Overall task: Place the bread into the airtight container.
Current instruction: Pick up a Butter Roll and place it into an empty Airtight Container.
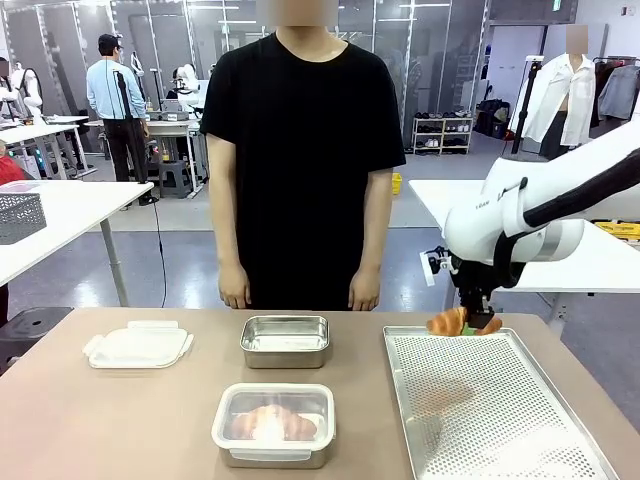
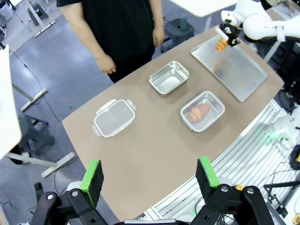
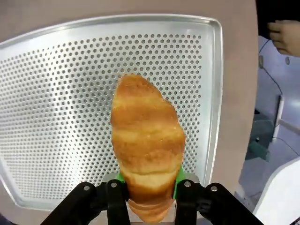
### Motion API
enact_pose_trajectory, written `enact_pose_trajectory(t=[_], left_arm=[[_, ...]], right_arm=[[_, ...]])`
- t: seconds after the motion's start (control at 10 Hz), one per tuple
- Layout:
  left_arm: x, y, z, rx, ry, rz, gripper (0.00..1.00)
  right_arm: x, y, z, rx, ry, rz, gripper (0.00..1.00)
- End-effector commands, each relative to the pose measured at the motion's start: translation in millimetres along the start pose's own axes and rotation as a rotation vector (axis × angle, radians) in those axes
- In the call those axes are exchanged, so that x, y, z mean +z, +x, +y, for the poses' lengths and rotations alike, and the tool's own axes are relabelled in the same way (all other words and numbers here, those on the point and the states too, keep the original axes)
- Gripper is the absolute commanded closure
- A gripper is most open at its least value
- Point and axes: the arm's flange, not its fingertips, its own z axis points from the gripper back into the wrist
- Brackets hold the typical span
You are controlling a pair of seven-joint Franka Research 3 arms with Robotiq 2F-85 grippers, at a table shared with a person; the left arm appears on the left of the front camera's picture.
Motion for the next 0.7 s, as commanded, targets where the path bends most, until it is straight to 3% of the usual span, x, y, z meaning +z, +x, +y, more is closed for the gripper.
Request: enact_pose_trajectory(t=[0.0, 0.6], left_arm=[[1, 1, -1, -0.006, -0.006, -0.003, 0.0], [1, 1, -1, -0.006, -0.006, -0.003, 0.0]], right_arm=[[23, 19, 14, -0.057, -0.015, 0.018, 0.61], [45, 116, 28, 0.013, -0.03, 0.003, 0.61]])
